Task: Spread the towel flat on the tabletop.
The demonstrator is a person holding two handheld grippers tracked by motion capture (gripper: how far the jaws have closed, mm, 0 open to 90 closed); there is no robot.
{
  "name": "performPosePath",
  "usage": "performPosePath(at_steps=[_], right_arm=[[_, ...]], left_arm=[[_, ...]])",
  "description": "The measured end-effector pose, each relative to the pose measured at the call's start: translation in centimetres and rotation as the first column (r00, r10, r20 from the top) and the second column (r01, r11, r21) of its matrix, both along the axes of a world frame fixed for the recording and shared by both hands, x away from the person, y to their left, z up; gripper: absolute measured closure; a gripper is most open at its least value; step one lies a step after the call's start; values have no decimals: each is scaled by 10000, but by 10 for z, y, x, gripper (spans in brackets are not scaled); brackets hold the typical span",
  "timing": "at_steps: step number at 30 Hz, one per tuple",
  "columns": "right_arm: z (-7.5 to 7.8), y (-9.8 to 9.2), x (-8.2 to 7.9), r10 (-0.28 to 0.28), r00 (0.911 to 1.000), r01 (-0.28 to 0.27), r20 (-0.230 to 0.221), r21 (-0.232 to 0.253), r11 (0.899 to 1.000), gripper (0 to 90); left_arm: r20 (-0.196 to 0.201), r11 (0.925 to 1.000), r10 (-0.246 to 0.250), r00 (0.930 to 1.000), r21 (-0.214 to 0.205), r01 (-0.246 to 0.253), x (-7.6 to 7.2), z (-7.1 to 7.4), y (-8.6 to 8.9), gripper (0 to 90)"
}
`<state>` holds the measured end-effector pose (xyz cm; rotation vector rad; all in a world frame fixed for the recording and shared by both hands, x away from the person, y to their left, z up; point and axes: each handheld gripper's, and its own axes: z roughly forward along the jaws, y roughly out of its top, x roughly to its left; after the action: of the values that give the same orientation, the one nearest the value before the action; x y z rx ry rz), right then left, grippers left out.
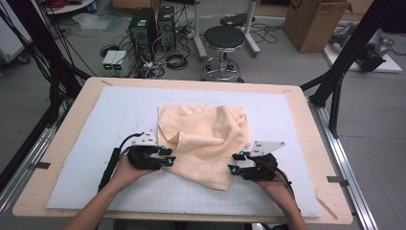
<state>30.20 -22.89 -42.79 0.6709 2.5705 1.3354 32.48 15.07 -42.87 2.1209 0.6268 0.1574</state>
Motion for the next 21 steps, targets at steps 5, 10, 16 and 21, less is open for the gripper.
performPosePath(at_steps=[5,10,16,21], right_arm=[[-12,13,12,-112,9997,99,-211,-598,9982,686],[-13,23,14,327,9989,-353,-332,-790,9963,896],[4,27,-2,806,9967,-802,66,-414,9959,897],[19,16,-3,193,9976,-195,665,18,9998,876]], left_arm=[[-121,9992,269,9996,-304,-272,-1,-2,5,861],[90,9966,397,9992,-726,-389,-14,11,22,863],[455,9908,524,9976,-1268,-463,-41,32,43,863],[845,9845,1456,9857,-1112,-1359,-54,37,71,863]])
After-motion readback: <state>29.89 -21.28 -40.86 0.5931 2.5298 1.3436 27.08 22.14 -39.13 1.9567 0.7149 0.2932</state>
